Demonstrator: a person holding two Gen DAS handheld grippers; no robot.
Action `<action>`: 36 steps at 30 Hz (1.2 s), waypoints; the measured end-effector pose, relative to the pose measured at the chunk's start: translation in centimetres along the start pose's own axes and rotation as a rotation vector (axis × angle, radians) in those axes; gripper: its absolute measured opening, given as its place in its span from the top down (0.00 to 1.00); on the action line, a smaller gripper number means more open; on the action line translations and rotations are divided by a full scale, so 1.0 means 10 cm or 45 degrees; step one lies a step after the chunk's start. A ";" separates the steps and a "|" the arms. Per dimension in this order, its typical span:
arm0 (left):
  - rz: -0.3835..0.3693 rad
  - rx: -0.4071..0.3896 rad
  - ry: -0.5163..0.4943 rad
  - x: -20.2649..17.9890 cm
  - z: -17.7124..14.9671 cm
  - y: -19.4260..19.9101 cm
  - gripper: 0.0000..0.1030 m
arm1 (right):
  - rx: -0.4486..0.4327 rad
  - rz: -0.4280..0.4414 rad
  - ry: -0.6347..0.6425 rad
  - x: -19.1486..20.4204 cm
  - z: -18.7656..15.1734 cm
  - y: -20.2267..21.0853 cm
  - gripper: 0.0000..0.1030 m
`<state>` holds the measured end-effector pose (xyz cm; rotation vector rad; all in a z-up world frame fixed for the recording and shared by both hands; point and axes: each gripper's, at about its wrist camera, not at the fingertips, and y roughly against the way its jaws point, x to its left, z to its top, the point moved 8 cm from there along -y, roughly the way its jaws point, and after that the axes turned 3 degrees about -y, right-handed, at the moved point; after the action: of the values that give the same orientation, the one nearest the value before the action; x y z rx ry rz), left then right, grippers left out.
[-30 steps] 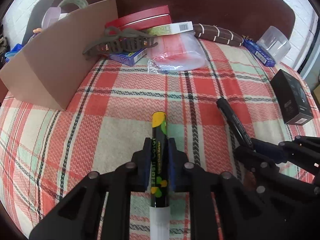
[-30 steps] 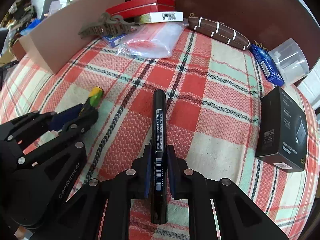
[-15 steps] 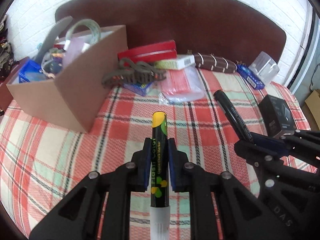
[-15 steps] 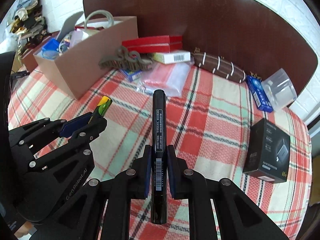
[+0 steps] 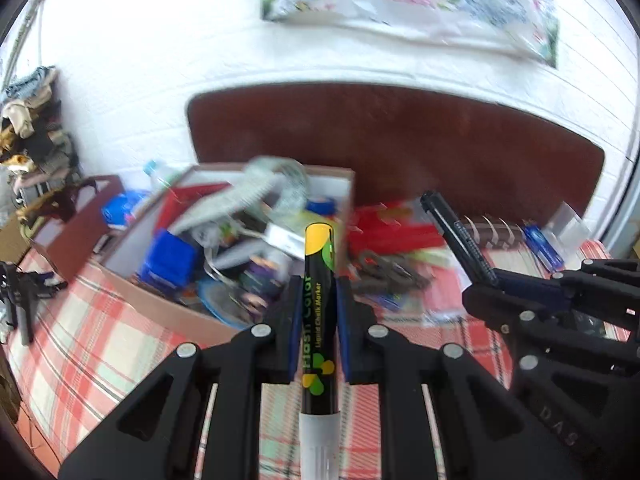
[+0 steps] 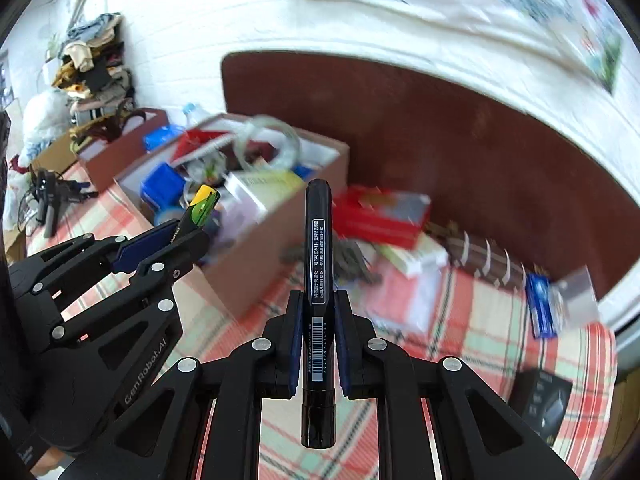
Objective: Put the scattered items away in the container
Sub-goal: 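Carry both markers over the cardboard box and open both grippers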
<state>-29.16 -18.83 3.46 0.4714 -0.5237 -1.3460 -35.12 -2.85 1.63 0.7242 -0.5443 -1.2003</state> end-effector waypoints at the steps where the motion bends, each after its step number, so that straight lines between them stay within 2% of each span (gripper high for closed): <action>1: 0.031 -0.009 -0.002 0.13 0.07 -0.02 0.85 | -0.001 0.013 0.004 0.09 0.11 -0.04 0.85; 6: 0.143 -0.003 0.029 0.78 0.26 -0.22 0.85 | -0.019 0.074 0.000 0.53 0.67 -0.34 0.85; 9: 0.170 0.009 0.036 1.04 0.28 -0.39 0.85 | 0.004 0.102 -0.002 0.75 0.89 -0.62 0.85; 14: 0.181 0.072 0.067 1.30 0.24 -0.75 0.85 | 0.075 0.092 -0.009 0.89 0.93 -1.05 0.85; 17: 0.172 0.072 0.090 1.36 0.20 -0.85 0.85 | 0.071 0.041 0.007 0.84 0.92 -1.17 0.85; 22: 0.159 0.026 0.044 1.32 0.34 -0.92 0.85 | 0.026 0.041 0.005 0.71 0.88 -1.11 0.84; 28: 0.117 0.021 0.076 1.34 0.65 -0.97 0.83 | -0.043 0.011 0.068 0.61 0.83 -0.86 0.84; 32: 0.101 -0.035 0.076 1.33 0.76 -0.76 0.83 | -0.082 -0.016 0.105 0.53 0.80 -0.70 0.84; 36: 0.099 -0.094 0.032 1.23 0.73 -0.46 0.81 | -0.102 -0.019 0.117 0.48 0.74 -0.56 0.84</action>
<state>-35.45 -31.87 7.50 0.4032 -0.4659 -1.2790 -42.62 -10.09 2.39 0.7125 -0.4126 -1.1897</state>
